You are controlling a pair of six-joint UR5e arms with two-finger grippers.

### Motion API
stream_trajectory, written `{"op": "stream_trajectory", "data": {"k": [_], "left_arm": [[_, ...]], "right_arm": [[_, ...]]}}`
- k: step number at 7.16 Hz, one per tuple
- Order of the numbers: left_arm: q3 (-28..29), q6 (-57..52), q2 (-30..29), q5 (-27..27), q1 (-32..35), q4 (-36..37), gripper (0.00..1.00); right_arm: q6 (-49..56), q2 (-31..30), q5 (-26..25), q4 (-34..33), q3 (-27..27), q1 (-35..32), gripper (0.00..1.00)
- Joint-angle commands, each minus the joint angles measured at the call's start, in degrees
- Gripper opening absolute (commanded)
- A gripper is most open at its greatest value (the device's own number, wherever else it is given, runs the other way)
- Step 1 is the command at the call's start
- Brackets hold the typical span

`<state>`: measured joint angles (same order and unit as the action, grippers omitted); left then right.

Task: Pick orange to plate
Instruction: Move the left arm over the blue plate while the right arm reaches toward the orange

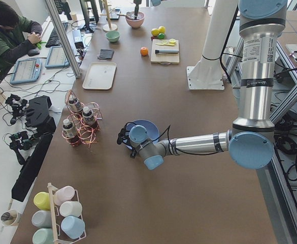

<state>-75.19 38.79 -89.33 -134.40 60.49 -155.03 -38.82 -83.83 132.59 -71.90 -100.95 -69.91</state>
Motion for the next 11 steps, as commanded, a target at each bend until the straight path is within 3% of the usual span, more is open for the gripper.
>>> {"op": "stream_trajectory", "data": {"k": [1, 4, 5, 6, 8, 11], "left_arm": [[0.3, -0.2, 0.2, -0.3, -0.3, -0.1, 0.0], [-0.2, 1.2, 0.5, -10.1, 1.6, -1.1, 0.0], [-2.4, 4.6, -0.1, -14.3, 3.4, -1.2, 0.0], [-7.8, 9.9, -0.1, -15.2, 4.1, -1.1, 0.0], [-15.1, 22.1, -2.1, -12.0, 2.2, -1.1, 0.0], [-16.6, 32.9, -9.3, -0.5, -7.0, 1.7, 0.0]], "right_arm": [[-0.5, 0.2, -0.2, 0.0, -0.3, 0.2, 1.0], [-0.5, 0.3, -0.2, -0.1, -0.6, 0.3, 1.0], [-0.5, 0.4, -0.1, -0.2, -0.6, 0.3, 1.0], [-0.5, 0.6, -0.1, -0.3, -0.8, 0.6, 1.0], [-5.2, 2.1, -2.0, -0.5, -1.4, 3.0, 1.0], [-16.4, 7.0, -8.3, -0.6, -1.6, 11.1, 1.0]]}}
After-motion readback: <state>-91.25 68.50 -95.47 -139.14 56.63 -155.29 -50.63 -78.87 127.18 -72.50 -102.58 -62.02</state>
